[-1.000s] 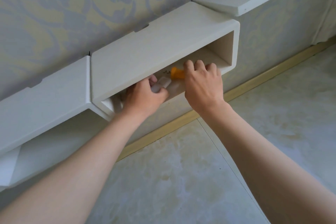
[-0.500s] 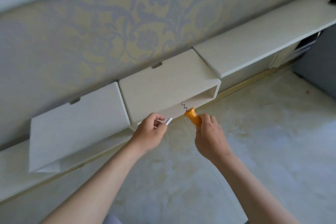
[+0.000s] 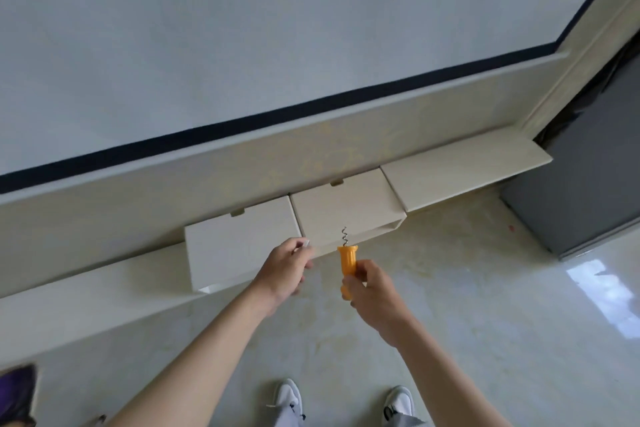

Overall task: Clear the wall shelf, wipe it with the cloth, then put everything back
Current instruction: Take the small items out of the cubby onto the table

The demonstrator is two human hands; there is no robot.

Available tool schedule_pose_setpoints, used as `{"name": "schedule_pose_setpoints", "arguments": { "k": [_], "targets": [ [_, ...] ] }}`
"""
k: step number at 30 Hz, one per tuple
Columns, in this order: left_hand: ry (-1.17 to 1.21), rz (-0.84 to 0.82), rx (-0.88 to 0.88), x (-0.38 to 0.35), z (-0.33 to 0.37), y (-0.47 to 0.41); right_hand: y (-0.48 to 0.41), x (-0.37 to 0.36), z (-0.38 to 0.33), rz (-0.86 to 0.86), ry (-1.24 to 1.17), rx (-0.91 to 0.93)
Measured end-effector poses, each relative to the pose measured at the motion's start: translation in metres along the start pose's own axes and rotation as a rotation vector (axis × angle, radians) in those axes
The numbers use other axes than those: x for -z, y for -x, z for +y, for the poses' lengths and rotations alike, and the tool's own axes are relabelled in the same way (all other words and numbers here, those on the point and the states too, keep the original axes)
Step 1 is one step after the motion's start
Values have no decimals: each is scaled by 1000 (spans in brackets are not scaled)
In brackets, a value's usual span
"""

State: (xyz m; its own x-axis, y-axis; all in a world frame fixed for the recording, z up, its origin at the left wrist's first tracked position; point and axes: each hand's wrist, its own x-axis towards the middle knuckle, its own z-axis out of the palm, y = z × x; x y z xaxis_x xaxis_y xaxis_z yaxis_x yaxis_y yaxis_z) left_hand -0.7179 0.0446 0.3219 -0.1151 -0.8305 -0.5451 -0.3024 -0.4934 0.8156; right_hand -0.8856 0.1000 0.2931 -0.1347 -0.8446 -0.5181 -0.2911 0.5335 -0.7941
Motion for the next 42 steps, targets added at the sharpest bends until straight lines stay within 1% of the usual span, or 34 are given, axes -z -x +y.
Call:
{"name": "schedule_pose_setpoints", "arguments": {
  "k": [4, 9, 13, 16, 20, 25, 29, 37, 42],
  "targets": [
    [-5, 40, -92, 42, 14, 23, 25, -17, -47, 24, -2, 9],
    [-55, 81, -157, 94, 13, 37, 40, -39, -83, 54, 4, 70],
    [-44, 100, -163, 122, 6, 61, 57, -59, -94, 55, 1, 99],
    [-41, 128, -176, 137, -2, 83, 74, -70, -97, 23, 9, 113],
    [-31, 185, -180, 150, -17, 121, 94, -77, -100, 5, -1, 175],
    [-8, 307, -151, 162, -40, 177, 121, -90, -94, -76, -54, 241],
    [10, 426, -116, 170, -66, 217, 143, -113, -77, -163, -52, 241],
    [173, 554, -44, 205, -126, 281, 182, -176, -57, -317, 48, 261],
    [281, 613, 20, 250, -173, 317, 204, -231, -64, -396, 129, 274]
  ]
}}
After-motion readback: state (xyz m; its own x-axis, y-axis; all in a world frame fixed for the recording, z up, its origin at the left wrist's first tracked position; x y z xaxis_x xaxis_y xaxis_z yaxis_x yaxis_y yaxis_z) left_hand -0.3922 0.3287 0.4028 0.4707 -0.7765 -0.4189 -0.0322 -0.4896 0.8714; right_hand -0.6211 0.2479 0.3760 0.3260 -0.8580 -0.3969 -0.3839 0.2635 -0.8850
